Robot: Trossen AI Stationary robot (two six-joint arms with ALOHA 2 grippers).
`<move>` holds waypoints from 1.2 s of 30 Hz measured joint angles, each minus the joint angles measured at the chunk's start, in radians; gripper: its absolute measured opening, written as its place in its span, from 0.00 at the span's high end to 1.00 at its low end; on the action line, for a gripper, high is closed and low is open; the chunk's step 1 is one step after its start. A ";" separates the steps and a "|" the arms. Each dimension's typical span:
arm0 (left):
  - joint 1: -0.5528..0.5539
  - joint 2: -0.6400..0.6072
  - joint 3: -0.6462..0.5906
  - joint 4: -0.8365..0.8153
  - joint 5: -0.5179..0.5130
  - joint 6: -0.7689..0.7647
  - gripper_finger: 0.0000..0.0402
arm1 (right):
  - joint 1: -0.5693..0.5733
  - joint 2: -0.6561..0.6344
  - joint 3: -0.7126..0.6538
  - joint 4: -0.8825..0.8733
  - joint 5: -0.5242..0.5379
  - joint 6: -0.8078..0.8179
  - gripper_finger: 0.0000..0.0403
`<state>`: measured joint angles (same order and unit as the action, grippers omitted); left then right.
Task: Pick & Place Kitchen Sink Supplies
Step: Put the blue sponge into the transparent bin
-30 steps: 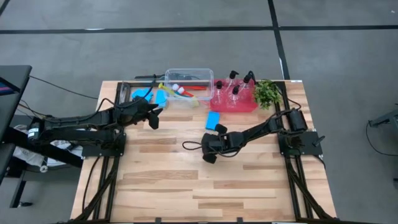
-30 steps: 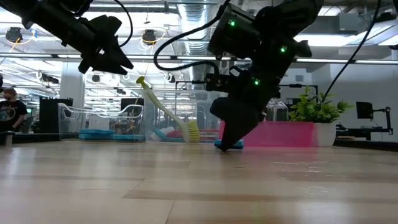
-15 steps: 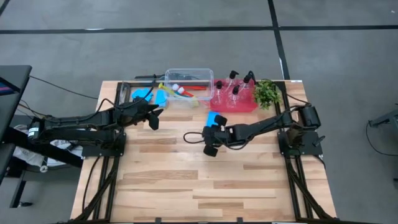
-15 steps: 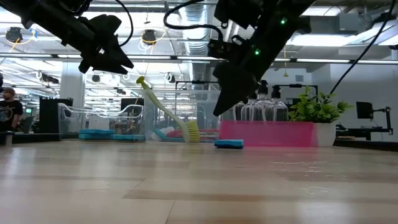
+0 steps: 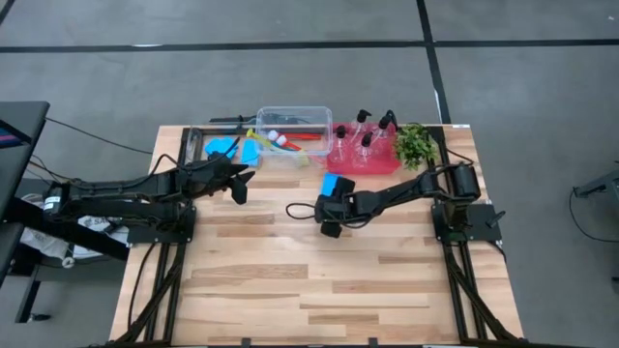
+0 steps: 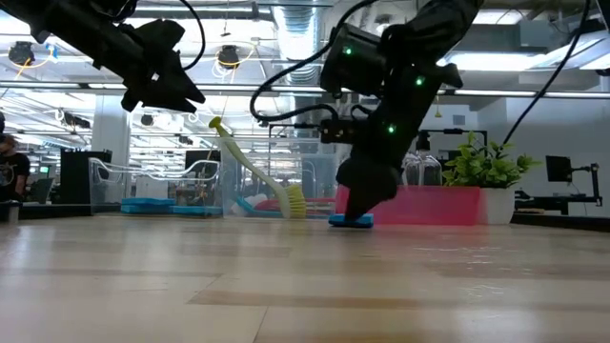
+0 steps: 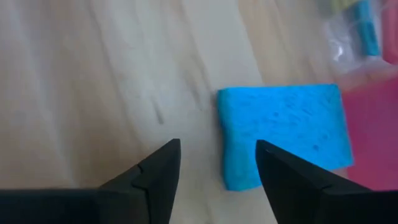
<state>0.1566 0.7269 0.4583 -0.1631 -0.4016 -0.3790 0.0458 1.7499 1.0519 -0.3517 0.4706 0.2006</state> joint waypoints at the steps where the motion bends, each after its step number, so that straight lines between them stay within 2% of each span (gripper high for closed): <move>1: 0.000 0.000 0.000 0.000 0.000 0.000 0.58 | -0.004 0.010 0.000 0.000 0.002 -0.001 0.50; 13: 0.000 0.002 0.000 0.004 0.000 0.000 0.58 | -0.040 0.060 0.003 0.001 0.005 0.000 0.56; 17: 0.000 0.002 0.000 0.004 0.000 0.000 0.58 | -0.040 0.068 0.003 0.002 -0.009 0.002 0.64; 27: 0.000 0.002 0.000 0.004 0.000 0.001 0.58 | -0.025 0.069 0.003 0.002 -0.060 0.104 0.96; 36: 0.000 0.002 0.000 0.007 -0.001 0.008 0.58 | 0.048 0.070 0.002 0.065 -0.080 0.255 0.99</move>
<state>0.1566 0.7292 0.4580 -0.1563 -0.4026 -0.3714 0.0935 1.8197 1.0542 -0.2867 0.3904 0.4560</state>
